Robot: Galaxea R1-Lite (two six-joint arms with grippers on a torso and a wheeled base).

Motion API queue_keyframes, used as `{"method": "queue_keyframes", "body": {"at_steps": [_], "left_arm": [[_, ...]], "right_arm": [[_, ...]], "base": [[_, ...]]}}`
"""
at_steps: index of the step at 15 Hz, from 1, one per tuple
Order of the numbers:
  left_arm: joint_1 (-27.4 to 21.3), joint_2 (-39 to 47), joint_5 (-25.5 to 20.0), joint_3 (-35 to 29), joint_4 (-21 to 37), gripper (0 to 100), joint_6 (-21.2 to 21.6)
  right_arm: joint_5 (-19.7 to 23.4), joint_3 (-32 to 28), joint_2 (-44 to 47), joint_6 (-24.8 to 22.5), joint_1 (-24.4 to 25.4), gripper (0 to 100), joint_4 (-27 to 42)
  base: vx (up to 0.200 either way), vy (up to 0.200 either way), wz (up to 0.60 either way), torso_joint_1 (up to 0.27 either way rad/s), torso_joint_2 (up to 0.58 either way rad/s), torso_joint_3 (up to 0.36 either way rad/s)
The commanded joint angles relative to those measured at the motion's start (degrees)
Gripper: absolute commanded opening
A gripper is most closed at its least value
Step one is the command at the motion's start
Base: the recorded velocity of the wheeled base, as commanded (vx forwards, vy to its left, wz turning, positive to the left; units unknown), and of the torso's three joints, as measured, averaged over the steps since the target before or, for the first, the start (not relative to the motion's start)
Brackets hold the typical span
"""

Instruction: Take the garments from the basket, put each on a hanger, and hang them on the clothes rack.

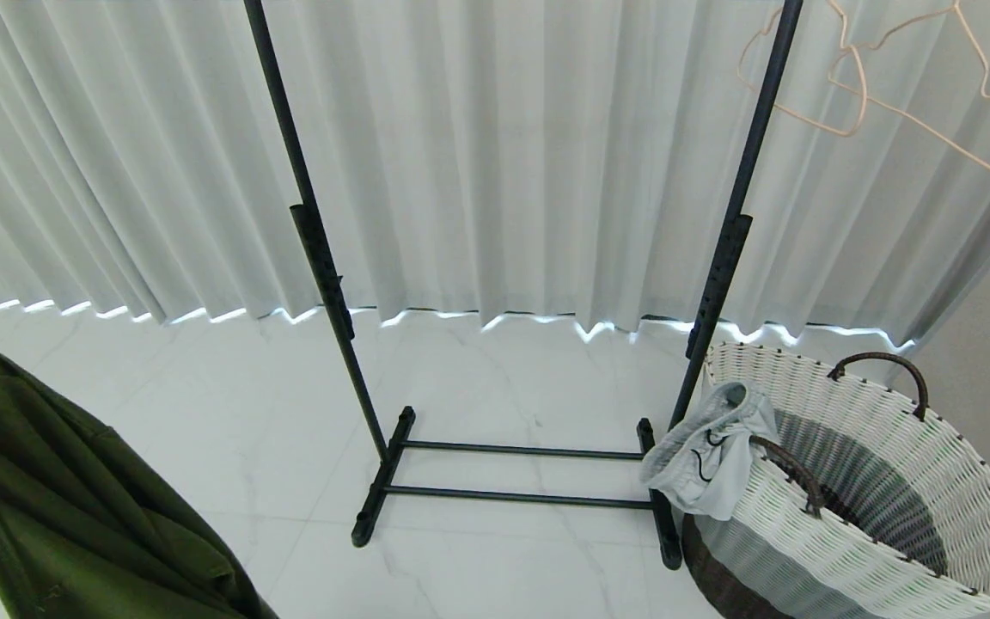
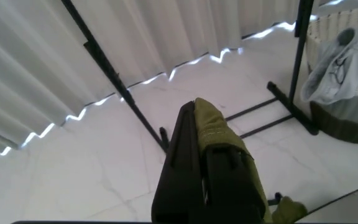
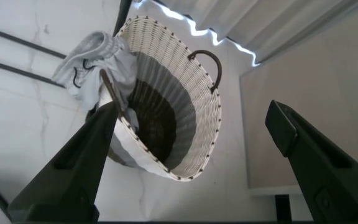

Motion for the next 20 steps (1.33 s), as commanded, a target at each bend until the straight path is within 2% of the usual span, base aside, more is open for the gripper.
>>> {"method": "queue_keyframes", "body": {"at_steps": [1,4,7,9,12,16,20], "left_arm": [[0.14,0.64,-0.06,-0.89,-0.21,0,-1.4],[0.23,6.0,-0.24,-6.25,-0.21,0,-5.71],[0.32,7.23,-3.23,-6.42,-0.21,0,-5.62],[1.02,7.32,-3.4,-6.25,-0.12,0,-5.53],[5.51,8.11,-3.4,-5.55,-0.12,0,-4.56],[8.32,8.11,-3.58,-4.32,-0.12,0,-3.77],[11.13,8.29,-7.45,-4.32,-0.21,0,-3.77]], "right_arm": [[0.09,0.1,0.03,0.23,0.0,100,0.06],[1.32,-0.16,-0.15,0.67,0.0,100,0.06],[2.82,-0.16,-0.06,0.76,0.0,100,0.06],[2.82,-0.07,-0.06,0.76,0.0,100,0.06],[2.82,0.02,-0.06,1.11,0.0,100,0.06],[2.91,-0.07,-0.06,1.2,-0.09,100,0.06],[2.99,0.02,0.2,1.2,-0.35,100,0.06]], "base": [[0.0,0.0,0.0,0.0,0.0,0.0],[0.0,0.0,0.0,0.017,-0.07,-0.046],[0.0,0.0,0.0,0.107,-0.32,-0.255],[0.0,0.0,0.0,0.154,-0.47,-0.283],[0.0,0.0,0.0,0.168,-0.47,-0.289],[0.0,0.0,0.0,0.189,-0.48,-0.279],[0.0,0.0,0.0,0.216,-0.48,-0.287]]}}
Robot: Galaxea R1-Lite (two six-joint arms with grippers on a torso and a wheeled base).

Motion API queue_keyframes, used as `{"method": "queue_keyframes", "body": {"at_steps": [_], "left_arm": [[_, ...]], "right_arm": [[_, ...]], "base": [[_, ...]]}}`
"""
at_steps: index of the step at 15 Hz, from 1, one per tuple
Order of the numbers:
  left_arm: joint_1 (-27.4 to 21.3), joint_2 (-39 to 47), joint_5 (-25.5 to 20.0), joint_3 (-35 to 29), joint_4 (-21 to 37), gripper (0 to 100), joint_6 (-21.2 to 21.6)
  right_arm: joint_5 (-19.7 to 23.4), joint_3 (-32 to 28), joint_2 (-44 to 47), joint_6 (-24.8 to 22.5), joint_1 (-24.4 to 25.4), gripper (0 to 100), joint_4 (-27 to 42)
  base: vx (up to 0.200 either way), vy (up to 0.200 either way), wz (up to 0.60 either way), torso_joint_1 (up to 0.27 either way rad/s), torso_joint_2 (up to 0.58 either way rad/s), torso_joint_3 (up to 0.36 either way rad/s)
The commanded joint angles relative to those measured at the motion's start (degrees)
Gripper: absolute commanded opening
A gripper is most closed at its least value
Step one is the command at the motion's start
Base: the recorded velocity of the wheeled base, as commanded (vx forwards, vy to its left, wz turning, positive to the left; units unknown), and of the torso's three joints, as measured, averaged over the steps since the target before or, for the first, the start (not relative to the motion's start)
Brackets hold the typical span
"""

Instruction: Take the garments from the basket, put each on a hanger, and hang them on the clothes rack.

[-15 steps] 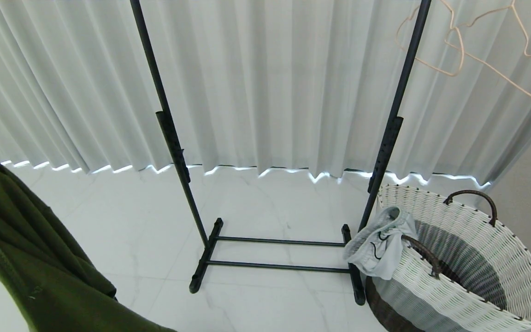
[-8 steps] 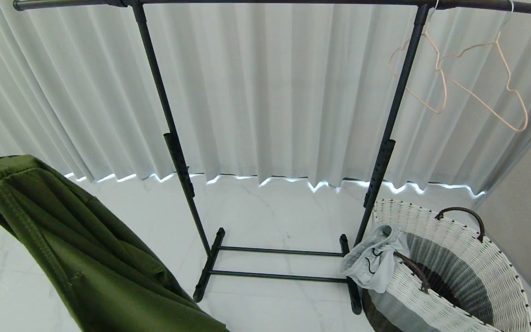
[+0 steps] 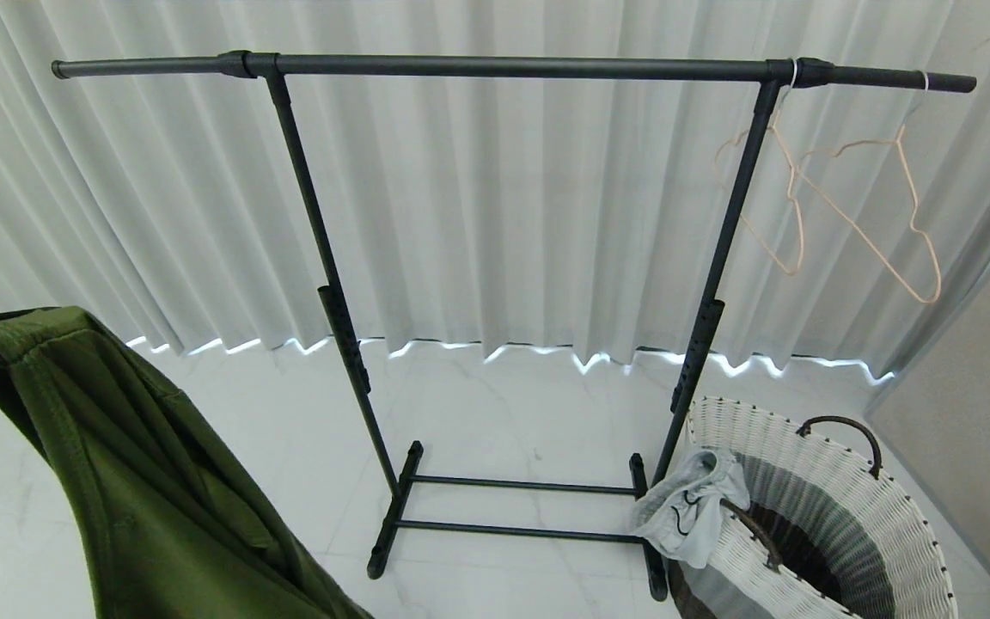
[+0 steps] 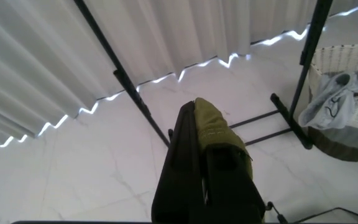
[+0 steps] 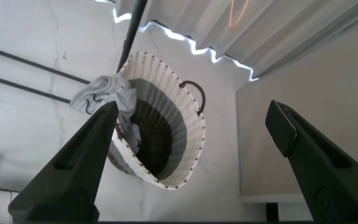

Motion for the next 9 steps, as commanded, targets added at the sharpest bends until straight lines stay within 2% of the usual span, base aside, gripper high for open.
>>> {"method": "queue_keyframes", "body": {"at_steps": [1,4,7,9], "left_arm": [[0.92,0.35,-0.12,-0.01,-0.07,0,0.03],[3.12,0.88,-0.12,0.08,-1.74,0,2.58],[5.05,0.79,-0.12,0.25,-1.92,0,2.93],[5.05,0.62,-0.12,0.34,-1.83,0,3.02]], "right_arm": [[-0.08,0.02,0.19,-0.04,-0.02,100,0.01],[-0.08,0.1,0.19,-0.04,-0.64,100,0.01],[-0.34,1.07,0.02,0.05,-2.31,100,0.01],[-0.26,1.07,-0.07,0.05,-2.66,100,0.01]], "base": [[0.0,0.0,0.0,0.217,-0.49,-0.286],[0.0,0.0,0.0,0.227,-0.5,-0.281],[0.0,0.0,0.0,0.233,-0.52,-0.276],[0.0,0.0,0.0,0.105,-0.22,-0.112]]}}
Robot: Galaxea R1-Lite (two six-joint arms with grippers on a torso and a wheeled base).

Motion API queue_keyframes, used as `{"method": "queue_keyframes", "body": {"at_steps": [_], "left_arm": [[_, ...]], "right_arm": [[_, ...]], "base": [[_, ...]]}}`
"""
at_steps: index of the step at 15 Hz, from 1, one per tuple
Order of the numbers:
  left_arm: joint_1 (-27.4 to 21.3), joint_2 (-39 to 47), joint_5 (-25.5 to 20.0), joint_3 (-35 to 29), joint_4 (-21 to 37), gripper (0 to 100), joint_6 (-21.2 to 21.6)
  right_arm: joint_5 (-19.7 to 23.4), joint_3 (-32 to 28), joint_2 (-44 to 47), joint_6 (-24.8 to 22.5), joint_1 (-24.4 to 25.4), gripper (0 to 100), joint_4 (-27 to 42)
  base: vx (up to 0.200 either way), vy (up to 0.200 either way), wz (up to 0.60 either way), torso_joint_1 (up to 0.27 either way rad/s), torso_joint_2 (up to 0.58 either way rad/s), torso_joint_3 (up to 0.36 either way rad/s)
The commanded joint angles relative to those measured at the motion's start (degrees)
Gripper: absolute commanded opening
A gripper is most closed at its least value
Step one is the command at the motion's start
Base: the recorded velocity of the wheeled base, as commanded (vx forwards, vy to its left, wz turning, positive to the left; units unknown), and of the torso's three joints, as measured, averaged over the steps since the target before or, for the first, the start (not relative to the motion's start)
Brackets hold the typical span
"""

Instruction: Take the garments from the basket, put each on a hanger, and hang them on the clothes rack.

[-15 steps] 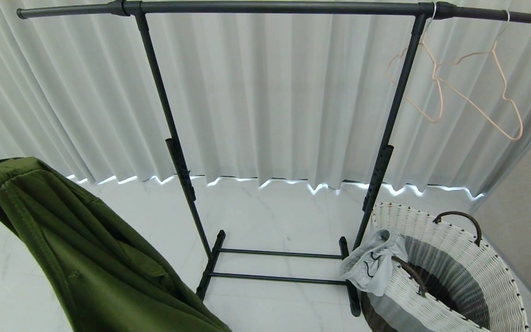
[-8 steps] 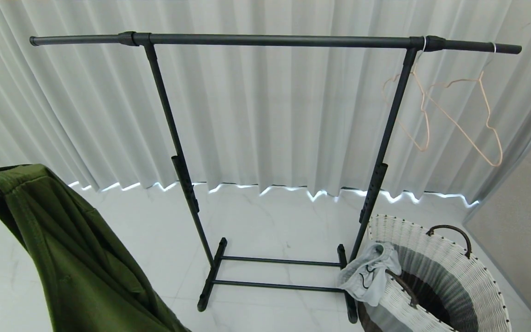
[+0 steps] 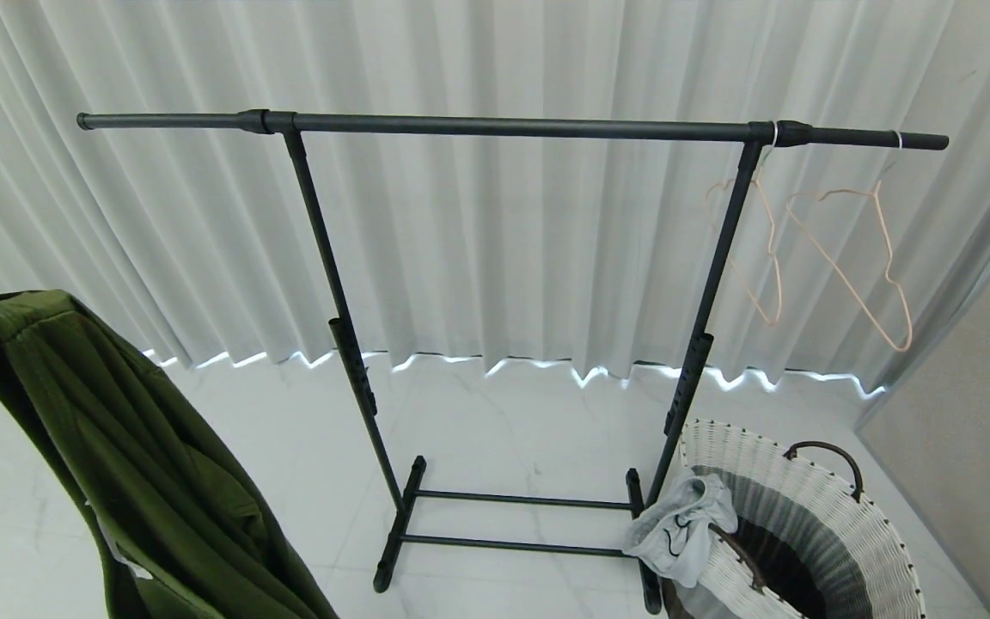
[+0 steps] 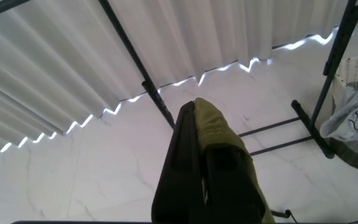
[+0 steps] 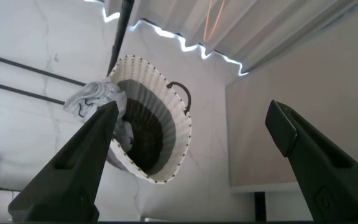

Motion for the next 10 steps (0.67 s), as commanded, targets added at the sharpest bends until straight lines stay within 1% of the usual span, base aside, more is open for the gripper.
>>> {"method": "queue_keyframes", "body": {"at_steps": [1,4,10], "left_arm": [[0.15,-0.13,0.1,0.15,0.06,0,0.03],[0.24,-0.13,-0.07,0.5,0.06,0,0.12],[0.15,-0.31,-0.07,0.67,0.06,0,0.12]], "right_arm": [[0.01,-0.02,-0.07,-0.06,-0.23,100,-0.01],[-0.16,-0.11,-0.16,-0.5,-0.23,100,-0.01],[0.01,0.07,-0.51,-0.5,-0.23,100,-0.01]], "base": [[0.0,0.0,0.0,0.036,-0.09,-0.046],[0.0,0.0,0.0,0.0,0.0,0.0],[0.0,-0.2,0.0,0.01,0.0,0.002]]}}
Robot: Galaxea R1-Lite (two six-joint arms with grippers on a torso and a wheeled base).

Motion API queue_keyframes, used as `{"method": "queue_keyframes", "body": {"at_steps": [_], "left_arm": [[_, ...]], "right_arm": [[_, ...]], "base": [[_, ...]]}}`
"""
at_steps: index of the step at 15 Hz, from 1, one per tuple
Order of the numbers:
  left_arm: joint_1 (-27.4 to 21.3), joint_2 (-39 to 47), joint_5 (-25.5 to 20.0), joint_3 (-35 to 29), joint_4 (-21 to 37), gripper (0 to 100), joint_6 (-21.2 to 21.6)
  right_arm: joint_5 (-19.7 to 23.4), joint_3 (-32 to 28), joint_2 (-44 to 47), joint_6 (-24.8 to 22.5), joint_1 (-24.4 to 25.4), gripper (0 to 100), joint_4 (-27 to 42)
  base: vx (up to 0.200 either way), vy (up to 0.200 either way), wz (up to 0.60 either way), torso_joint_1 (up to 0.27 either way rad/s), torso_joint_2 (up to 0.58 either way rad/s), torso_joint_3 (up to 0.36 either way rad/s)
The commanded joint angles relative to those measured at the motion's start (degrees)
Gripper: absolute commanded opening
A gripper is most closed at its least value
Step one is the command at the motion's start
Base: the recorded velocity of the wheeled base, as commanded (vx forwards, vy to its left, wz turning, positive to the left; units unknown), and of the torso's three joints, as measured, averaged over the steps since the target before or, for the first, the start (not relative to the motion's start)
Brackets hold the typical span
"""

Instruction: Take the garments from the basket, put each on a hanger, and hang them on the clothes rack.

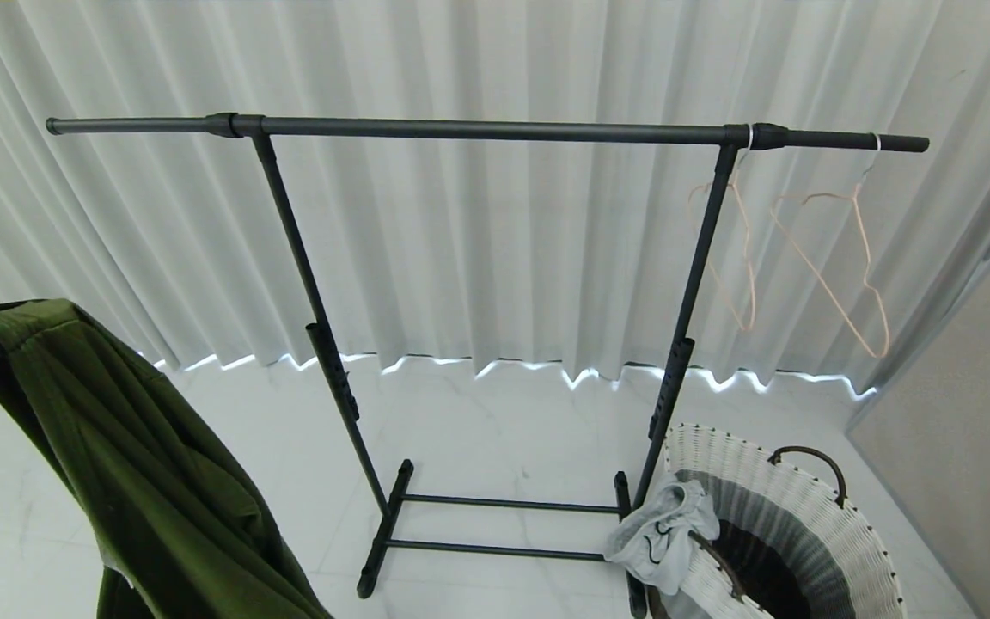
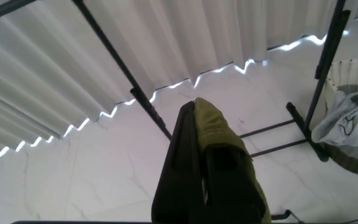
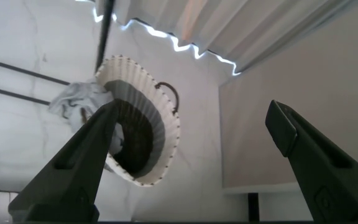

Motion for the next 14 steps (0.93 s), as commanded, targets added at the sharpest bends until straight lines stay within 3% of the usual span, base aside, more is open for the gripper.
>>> {"method": "queue_keyframes", "body": {"at_steps": [1,9,14], "left_arm": [[0.02,-0.01,0.04,0.16,0.01,0,0.84],[-0.07,-0.36,-0.58,0.95,-0.34,0,2.07],[-0.07,-0.19,-1.98,0.68,-0.34,0,2.07]], "right_arm": [[0.16,0.05,0.14,-0.01,0.02,100,-0.01],[0.25,0.66,0.23,0.25,0.11,100,-0.01],[0.25,0.93,0.49,0.25,0.02,100,-1.33]], "base": [[0.0,-0.2,0.0,0.002,0.0,-0.002],[0.0,0.0,0.0,0.0,0.0,0.0],[0.2,0.0,0.0,-0.003,0.0,0.003]]}}
